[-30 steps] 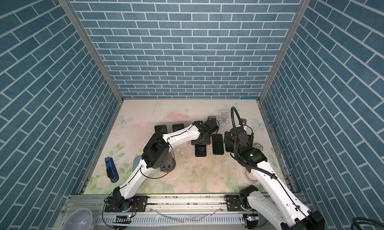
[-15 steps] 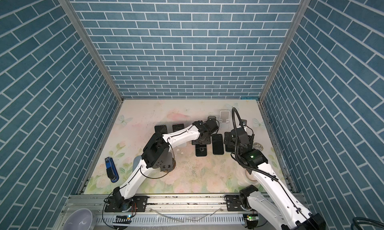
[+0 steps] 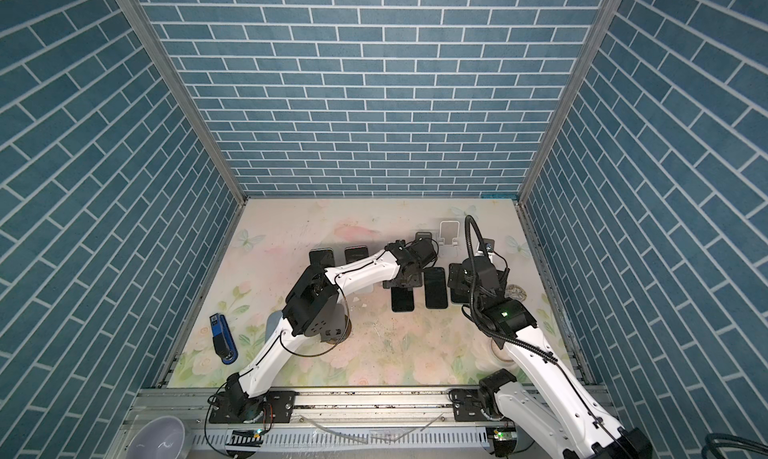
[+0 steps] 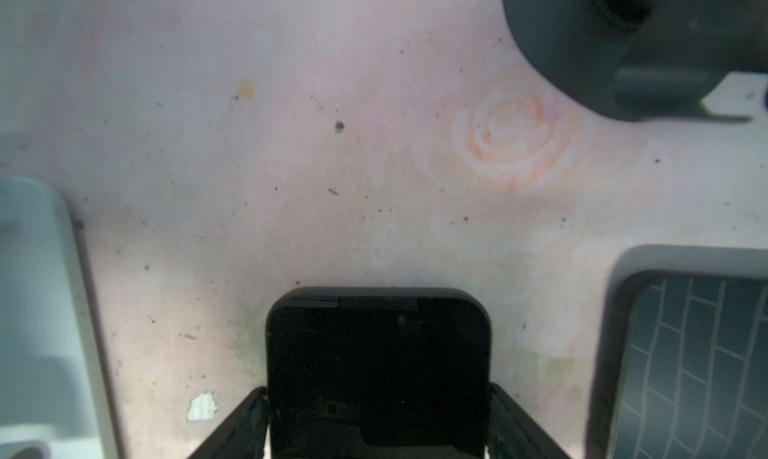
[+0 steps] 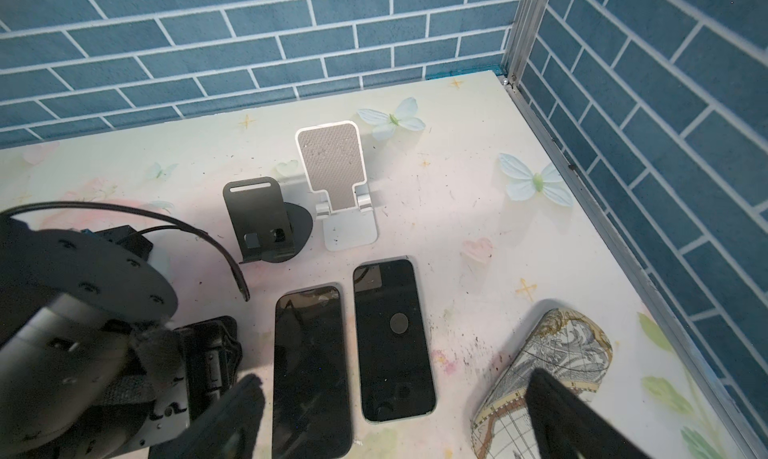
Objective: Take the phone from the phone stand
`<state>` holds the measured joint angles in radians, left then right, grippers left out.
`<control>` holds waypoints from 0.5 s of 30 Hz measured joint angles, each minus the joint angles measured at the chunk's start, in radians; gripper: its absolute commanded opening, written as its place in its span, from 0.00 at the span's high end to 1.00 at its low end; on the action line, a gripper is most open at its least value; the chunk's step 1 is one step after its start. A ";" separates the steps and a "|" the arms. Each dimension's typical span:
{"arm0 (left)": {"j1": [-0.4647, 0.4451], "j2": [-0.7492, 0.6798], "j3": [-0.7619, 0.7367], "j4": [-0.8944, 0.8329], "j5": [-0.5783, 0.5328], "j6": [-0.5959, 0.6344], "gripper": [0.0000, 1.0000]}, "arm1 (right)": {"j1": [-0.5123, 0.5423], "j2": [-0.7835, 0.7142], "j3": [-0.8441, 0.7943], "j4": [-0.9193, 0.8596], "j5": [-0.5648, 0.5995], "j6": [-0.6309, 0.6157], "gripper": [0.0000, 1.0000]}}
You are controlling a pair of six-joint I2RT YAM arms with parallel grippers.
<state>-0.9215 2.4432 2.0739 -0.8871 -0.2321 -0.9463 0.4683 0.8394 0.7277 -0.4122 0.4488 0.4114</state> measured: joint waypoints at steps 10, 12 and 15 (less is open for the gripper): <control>0.000 -0.011 -0.022 0.020 -0.010 0.002 0.18 | 0.000 -0.001 0.000 0.004 -0.001 0.000 0.01; 0.000 -0.019 -0.037 0.032 -0.012 0.003 0.18 | 0.000 -0.001 0.000 0.004 -0.001 0.000 0.01; 0.000 -0.028 -0.052 0.044 -0.013 0.006 0.17 | 0.000 -0.001 0.000 0.004 -0.002 0.000 0.01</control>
<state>-0.9218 2.4153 2.0216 -0.8429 -0.2455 -0.9401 0.4683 0.8387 0.7277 -0.4080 0.4469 0.4114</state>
